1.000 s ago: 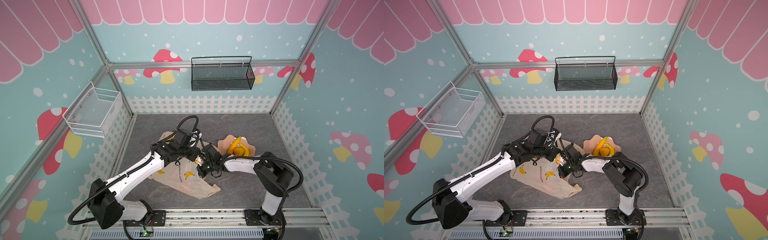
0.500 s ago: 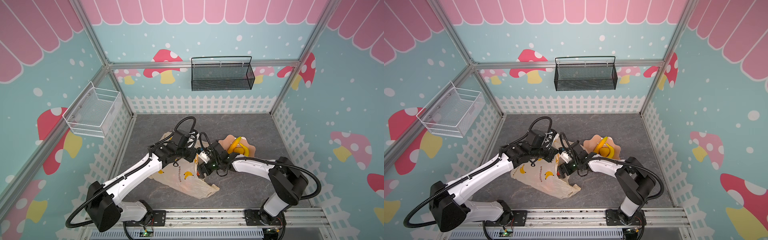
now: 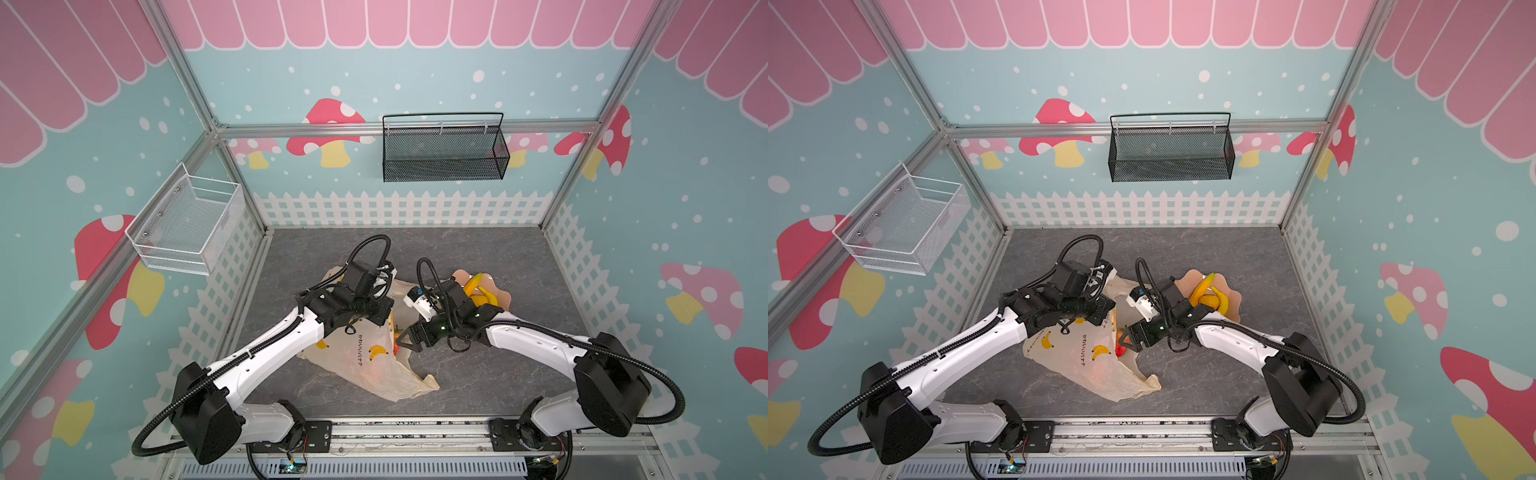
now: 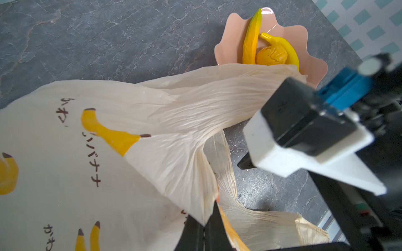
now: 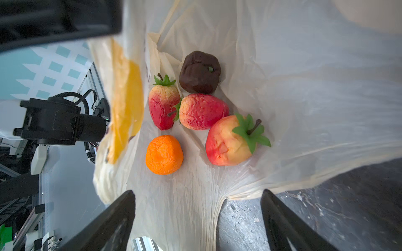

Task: Place the fruits into the plastic bag
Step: Place the fruit in the plastic bag, then pick up the fruit from the plate.

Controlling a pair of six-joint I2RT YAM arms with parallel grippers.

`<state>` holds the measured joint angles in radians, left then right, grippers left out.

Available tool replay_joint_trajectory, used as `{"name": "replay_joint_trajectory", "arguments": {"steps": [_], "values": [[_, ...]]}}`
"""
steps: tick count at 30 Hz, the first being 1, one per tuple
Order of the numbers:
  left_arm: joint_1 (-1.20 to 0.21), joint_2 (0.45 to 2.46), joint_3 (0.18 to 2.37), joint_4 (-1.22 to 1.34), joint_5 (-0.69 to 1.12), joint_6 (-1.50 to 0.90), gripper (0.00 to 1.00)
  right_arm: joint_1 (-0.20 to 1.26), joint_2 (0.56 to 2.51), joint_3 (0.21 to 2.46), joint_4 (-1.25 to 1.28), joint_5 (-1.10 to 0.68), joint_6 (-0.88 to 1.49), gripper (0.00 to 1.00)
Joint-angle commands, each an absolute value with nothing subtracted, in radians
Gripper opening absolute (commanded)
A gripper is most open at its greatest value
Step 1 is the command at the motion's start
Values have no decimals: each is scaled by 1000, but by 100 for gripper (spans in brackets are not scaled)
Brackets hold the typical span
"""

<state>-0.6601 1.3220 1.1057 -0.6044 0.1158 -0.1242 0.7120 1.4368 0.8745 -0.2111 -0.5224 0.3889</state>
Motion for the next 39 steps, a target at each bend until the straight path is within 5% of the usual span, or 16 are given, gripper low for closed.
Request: {"name": "replay_joint_trajectory", "arguments": {"steps": [1, 19, 39], "values": [[-651, 1306, 1098, -618, 106, -124, 0, 690, 1381, 845, -269, -493, 376, 92], [-649, 1315, 1104, -606, 117, -128, 0, 425, 1215, 817, -503, -341, 418, 87], [-650, 1311, 1104, -603, 127, -132, 0, 266, 1274, 912, -594, -42, 436, 81]]}}
